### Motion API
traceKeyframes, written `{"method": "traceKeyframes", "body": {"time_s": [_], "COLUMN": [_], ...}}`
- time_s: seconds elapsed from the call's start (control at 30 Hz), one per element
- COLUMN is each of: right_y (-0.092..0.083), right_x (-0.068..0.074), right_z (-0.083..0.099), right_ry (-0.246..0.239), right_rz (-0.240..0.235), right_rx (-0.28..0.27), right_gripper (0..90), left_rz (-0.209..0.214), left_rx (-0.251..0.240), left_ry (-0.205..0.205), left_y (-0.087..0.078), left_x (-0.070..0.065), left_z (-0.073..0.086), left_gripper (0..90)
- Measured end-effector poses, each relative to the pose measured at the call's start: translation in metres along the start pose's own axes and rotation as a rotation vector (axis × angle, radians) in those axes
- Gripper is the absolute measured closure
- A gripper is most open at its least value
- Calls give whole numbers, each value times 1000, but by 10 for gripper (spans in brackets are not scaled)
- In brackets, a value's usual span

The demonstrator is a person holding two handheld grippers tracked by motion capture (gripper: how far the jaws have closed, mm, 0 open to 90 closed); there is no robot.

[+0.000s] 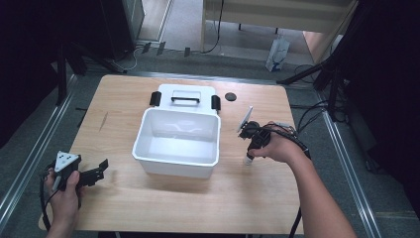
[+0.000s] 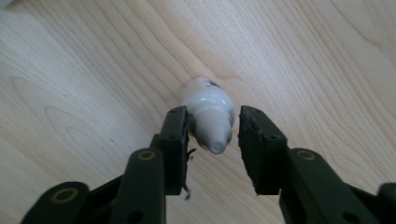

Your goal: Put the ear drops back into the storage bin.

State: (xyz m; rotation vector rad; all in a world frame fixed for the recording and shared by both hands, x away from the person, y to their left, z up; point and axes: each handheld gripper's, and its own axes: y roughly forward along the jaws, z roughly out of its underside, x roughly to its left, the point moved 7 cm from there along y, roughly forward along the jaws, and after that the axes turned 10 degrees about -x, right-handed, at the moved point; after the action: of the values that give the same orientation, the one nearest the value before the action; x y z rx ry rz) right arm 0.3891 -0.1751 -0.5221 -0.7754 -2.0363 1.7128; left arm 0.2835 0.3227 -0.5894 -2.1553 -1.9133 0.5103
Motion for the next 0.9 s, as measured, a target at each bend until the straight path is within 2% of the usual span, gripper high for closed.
{"method": "traceKeyframes", "body": {"time_s": [0.1, 0.23, 0.4, 0.63, 0.9], "right_y": [0, -1, -1, -4, -18], "right_x": [1, 1, 2, 1, 0], "right_z": [-1, -2, -1, 0, -4], "right_ry": [13, 18, -12, -24, -53], "right_rz": [-20, -24, -22, -31, -30], "right_rx": [1, 0, 6, 6, -5], "right_gripper": [693, 714, 716, 717, 717], "left_rz": [-1, -1, -2, -2, -2], "left_rx": [-1, -1, -1, -1, 2], "left_ry": [1, 0, 1, 1, 0], "left_y": [0, 0, 0, 0, 0], "left_x": [0, 0, 0, 0, 0], "left_z": [0, 0, 0, 0, 0], "left_gripper": [41, 41, 41, 41, 41]}}
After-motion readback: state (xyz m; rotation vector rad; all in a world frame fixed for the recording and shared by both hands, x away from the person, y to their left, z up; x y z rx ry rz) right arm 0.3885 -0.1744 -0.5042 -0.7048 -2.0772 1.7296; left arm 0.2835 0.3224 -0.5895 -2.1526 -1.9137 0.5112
